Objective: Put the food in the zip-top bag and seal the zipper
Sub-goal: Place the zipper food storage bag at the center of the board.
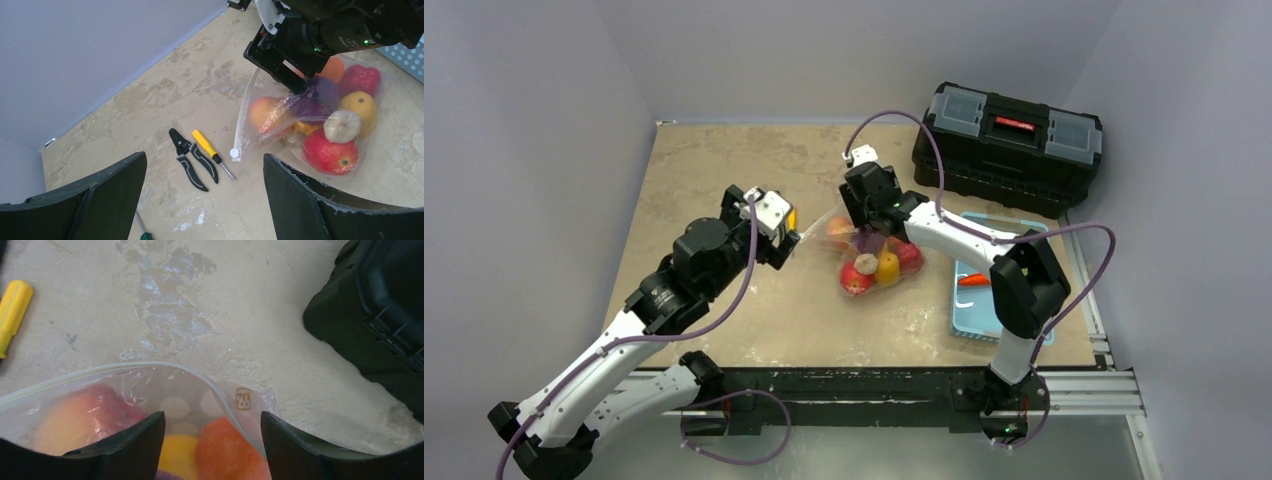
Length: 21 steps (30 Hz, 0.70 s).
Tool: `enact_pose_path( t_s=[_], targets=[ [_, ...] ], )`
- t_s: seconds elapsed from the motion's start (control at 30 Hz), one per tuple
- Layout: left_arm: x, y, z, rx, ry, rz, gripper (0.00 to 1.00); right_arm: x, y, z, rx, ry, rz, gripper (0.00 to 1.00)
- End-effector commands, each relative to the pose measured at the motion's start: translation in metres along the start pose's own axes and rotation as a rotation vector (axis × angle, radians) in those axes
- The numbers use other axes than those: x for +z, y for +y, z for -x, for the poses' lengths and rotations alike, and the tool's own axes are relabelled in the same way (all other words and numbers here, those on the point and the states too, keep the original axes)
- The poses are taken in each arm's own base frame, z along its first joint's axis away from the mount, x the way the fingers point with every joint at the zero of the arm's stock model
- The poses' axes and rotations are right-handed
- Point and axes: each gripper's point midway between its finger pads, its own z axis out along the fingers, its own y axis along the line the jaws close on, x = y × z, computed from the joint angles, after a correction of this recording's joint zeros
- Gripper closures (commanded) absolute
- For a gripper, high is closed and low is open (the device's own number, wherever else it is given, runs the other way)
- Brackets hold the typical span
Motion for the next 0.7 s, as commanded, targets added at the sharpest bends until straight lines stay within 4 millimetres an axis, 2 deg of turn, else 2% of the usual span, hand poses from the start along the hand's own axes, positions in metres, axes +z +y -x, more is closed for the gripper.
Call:
enact_pose_path(
  t_s=[0.0, 0.23, 0.3, 0.33, 0.57, 0.67],
  targets=[
    [-0.003, 0.008, 0.012, -0.015, -0.06, 0.043, 0.13, -0.05, -0.016, 0.056, 0.084, -0.148, 0.04, 0.28],
    [-0.01, 0.014, 0.017, -0.037, -0.097, 0.073, 0.13, -0.114, -0.044, 0.066, 0.166, -0.262, 0.097, 0.17],
    [-0.012, 0.016, 0.018, -0.043, -0.111, 0.084, 0.13, -0.135, -0.051, 0.068, 0.196, -0.31, 0.129, 0.04],
    [-0.013, 0.017, 0.018, -0.046, -0.116, 0.089, 0.13, -0.146, -0.056, 0.068, 0.214, -0.331, 0.14, 0.01],
    [-0.021, 0.022, 0.023, -0.07, -0.165, 0.116, 0.13, -0.232, -0.102, 0.064, 0.325, -0.501, 0.192, 0.01],
    [-0.029, 0.029, 0.029, -0.099, -0.2, 0.144, 0.13, -0.273, -0.134, 0.06, 0.375, -0.596, 0.163, 0.01]
  ],
)
